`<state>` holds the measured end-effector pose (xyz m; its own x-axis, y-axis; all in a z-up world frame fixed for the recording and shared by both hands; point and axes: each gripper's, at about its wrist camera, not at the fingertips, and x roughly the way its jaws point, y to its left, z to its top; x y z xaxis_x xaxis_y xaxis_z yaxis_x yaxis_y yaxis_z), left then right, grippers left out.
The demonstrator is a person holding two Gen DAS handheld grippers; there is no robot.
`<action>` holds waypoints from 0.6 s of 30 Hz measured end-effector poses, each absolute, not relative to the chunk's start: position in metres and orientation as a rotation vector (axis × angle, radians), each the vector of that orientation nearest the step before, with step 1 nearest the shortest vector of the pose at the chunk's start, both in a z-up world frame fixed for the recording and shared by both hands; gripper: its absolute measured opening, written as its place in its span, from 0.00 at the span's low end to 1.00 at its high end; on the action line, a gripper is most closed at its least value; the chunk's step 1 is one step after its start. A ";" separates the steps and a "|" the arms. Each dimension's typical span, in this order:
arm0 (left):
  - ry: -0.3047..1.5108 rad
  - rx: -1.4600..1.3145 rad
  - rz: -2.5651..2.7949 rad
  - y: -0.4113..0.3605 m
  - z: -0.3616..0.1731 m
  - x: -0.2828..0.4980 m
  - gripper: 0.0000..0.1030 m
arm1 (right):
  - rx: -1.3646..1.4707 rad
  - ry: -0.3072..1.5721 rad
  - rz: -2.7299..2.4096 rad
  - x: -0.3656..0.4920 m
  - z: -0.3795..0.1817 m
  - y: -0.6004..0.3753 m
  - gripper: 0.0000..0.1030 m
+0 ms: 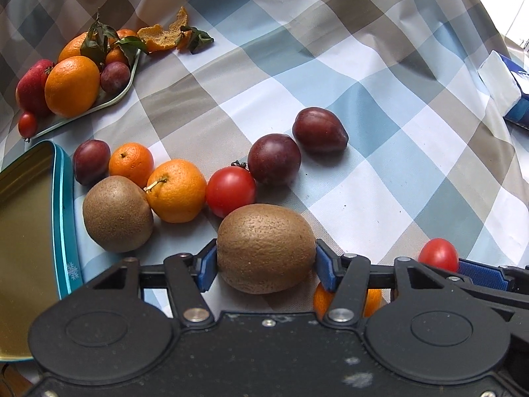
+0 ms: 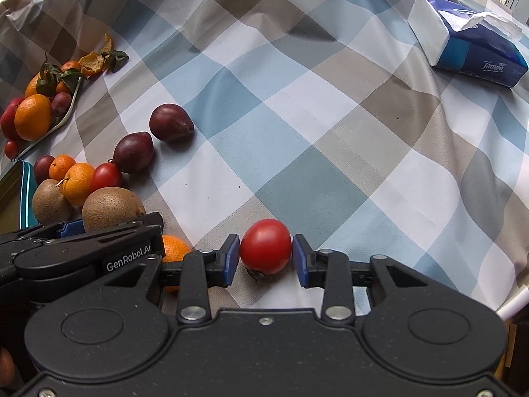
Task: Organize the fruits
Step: 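Carry the kiwi in the left tool over the tin tray while the right tool holds the tomato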
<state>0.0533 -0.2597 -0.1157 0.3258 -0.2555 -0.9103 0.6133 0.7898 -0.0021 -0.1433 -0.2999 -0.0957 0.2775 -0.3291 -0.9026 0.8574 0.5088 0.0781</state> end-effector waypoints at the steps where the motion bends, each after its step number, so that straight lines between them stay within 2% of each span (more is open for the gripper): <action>1: 1.103 0.372 -0.583 -0.258 -0.114 0.053 0.58 | 0.645 0.991 -0.872 -0.143 -0.097 -0.299 0.43; 6: 1.091 0.322 -0.559 -0.247 -0.103 0.057 0.58 | 0.650 0.988 -0.859 -0.143 -0.099 -0.298 0.41; 13: 1.057 0.245 -0.514 -0.224 -0.081 0.064 0.58 | 0.654 0.882 -0.821 -0.144 -0.080 -0.294 0.39; 14: 1.050 0.234 -0.508 -0.220 -0.077 0.065 0.58 | 0.655 0.868 -0.816 -0.144 -0.078 -0.294 0.37; 15: 1.045 0.222 -0.500 -0.216 -0.074 0.066 0.58 | 0.657 0.855 -0.812 -0.144 -0.076 -0.293 0.24; 16: 1.041 0.204 -0.490 -0.209 -0.070 0.068 0.58 | 0.660 0.846 -0.804 -0.143 -0.074 -0.293 0.17; 18: 1.033 0.181 -0.473 -0.200 -0.065 0.071 0.58 | 0.666 0.830 -0.792 -0.141 -0.072 -0.292 0.17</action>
